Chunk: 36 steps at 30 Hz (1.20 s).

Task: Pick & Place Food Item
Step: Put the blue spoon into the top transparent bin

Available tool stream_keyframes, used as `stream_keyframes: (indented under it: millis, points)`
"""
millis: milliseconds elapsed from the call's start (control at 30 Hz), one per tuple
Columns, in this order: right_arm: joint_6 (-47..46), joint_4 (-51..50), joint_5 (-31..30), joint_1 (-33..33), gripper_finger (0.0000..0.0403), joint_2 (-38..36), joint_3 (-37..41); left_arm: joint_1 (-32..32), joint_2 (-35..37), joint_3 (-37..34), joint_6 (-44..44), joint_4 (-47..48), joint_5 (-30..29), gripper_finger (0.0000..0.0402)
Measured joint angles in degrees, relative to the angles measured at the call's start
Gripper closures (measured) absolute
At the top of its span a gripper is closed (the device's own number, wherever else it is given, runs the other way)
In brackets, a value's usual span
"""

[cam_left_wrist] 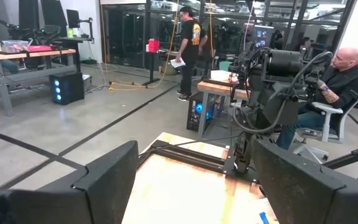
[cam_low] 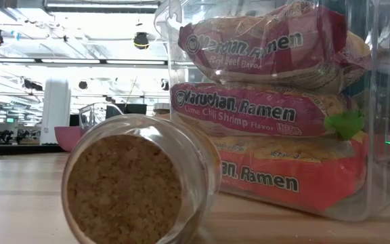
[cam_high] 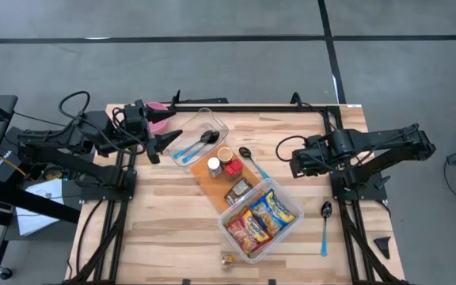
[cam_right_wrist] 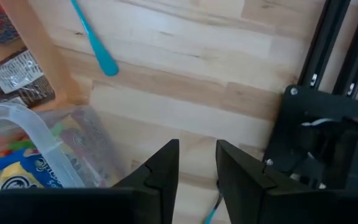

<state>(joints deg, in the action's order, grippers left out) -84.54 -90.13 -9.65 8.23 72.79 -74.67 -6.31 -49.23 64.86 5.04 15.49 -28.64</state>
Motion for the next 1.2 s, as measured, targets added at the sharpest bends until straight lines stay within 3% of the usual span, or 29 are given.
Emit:
stream_keyframes:
  millis: [500, 900, 1200]
  points:
    - [-7.76, 0.17, 2.84, 2.93, 0.0301, -0.47, 3.42, 0.0, -0.02, 0.0, -0.02, 0.04, 0.0, 0.0092]
    - [-19.95, 2.3, 12.81, 11.91, 0.0301, -0.54, 13.29, 0.0, 0.0, 0.0, -0.02, 0.2, 0.01, 0.0092]
    - [-32.48, 3.87, 13.0, 18.92, 0.0301, -0.83, 14.26, 0.0, 0.0, 0.0, -0.11, 0.2, 0.0, 0.0092]
